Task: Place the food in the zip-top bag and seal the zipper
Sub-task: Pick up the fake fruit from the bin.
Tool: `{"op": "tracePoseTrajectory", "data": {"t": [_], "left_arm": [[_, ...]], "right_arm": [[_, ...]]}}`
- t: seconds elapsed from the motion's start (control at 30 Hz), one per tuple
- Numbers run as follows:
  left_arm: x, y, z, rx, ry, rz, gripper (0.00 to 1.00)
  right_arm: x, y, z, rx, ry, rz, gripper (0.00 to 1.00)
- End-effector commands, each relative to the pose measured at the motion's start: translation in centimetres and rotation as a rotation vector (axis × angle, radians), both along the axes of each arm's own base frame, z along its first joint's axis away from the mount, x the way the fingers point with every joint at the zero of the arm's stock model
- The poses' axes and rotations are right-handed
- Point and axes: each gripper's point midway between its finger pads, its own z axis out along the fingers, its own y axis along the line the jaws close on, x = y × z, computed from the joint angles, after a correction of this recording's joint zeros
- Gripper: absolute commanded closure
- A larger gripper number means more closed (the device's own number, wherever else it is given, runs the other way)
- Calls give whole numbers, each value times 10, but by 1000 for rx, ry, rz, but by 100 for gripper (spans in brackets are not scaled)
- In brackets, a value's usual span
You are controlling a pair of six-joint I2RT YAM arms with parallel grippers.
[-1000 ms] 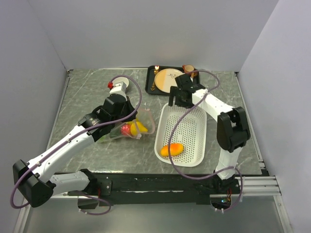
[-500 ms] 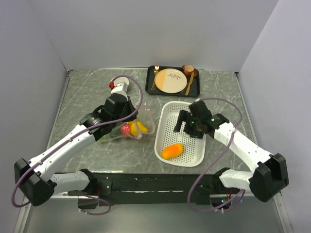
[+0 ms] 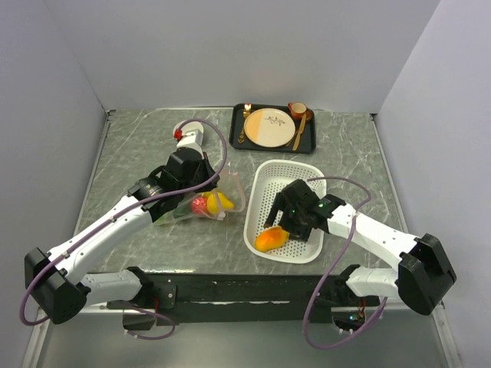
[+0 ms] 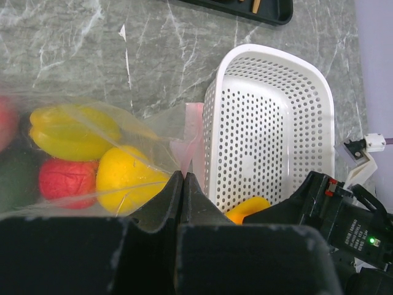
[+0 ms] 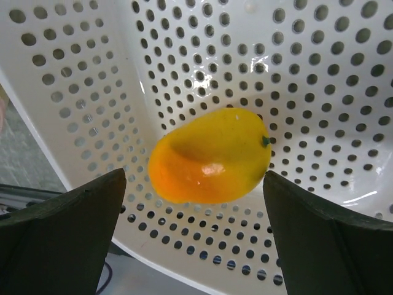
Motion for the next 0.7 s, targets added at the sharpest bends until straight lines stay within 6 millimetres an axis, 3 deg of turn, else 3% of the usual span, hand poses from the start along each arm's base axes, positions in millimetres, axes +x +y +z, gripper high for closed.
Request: {"op": "tracePoseTrajectory", "data": {"t": [0.0, 0.2, 0.27, 0.3, 0.43, 0.53, 0.67], "left_arm": [[4, -7, 12, -33, -38, -22, 99], [3, -5, 12, -37, -41, -15, 99], [3, -5, 10, -37, -36, -13, 99], [2, -5, 10, -37, -35, -16, 99], [3, -5, 11, -31, -36, -15, 99], [4, -5, 11, -29, -36, -16, 99], [3, -5, 12, -34, -35, -17, 99]], "right_arm": [[6, 7, -9, 34, -4, -49, 0], [3, 8, -24, 18, 19, -33, 5], [7, 11, -21, 35, -1, -29, 23], [7, 11, -20, 32, -6, -29, 39], [15, 9, -9, 28, -55, -30, 72], [19, 11, 4, 49, -94, -20, 89], [29, 3, 19, 25, -170, -38, 91]]}}
